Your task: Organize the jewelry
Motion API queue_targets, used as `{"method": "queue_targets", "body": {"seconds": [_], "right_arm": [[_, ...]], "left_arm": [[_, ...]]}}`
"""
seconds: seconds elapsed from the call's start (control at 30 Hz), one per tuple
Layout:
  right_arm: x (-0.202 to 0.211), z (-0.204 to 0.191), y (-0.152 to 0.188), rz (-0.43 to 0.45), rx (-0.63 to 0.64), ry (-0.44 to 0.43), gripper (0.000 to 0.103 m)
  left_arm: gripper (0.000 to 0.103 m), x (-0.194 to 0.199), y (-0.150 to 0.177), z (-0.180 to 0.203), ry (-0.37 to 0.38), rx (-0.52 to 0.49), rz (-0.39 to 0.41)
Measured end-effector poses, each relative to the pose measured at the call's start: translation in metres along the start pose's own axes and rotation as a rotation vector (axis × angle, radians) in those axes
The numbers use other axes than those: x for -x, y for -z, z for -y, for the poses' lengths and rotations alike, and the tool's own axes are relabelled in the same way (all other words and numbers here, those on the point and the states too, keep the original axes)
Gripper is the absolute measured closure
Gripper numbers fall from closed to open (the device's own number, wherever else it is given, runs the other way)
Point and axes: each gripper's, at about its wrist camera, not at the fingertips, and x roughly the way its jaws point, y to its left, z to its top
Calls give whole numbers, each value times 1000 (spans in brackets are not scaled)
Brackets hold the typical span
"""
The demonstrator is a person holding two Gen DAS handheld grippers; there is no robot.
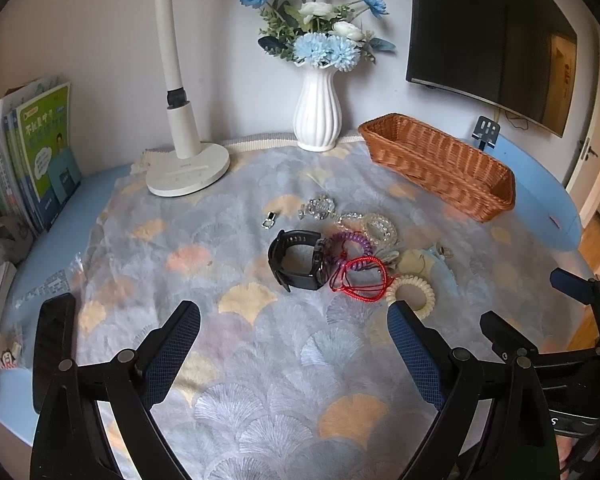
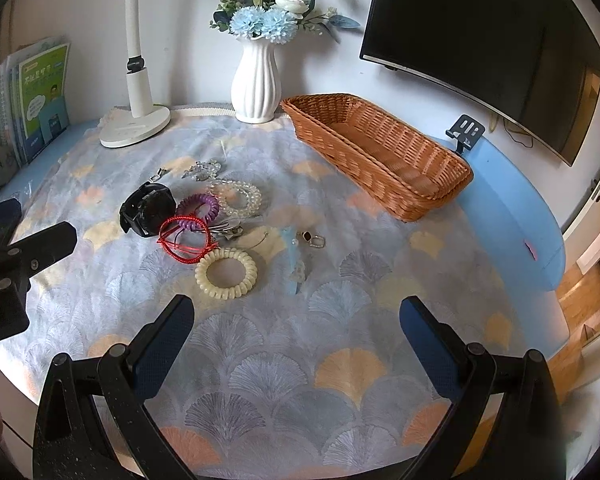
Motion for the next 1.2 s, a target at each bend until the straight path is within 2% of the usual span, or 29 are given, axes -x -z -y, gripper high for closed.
{"method": "queue_targets", "body": {"seconds": [0.43, 1.2], "right_arm": [[-7, -8, -2, -17, 16, -13, 0], [-8, -4, 1, -32, 0, -29, 0]], "left_arm": [[8, -6, 1, -7, 2, 25, -20], [8, 3, 2, 4, 25, -13, 4]]}}
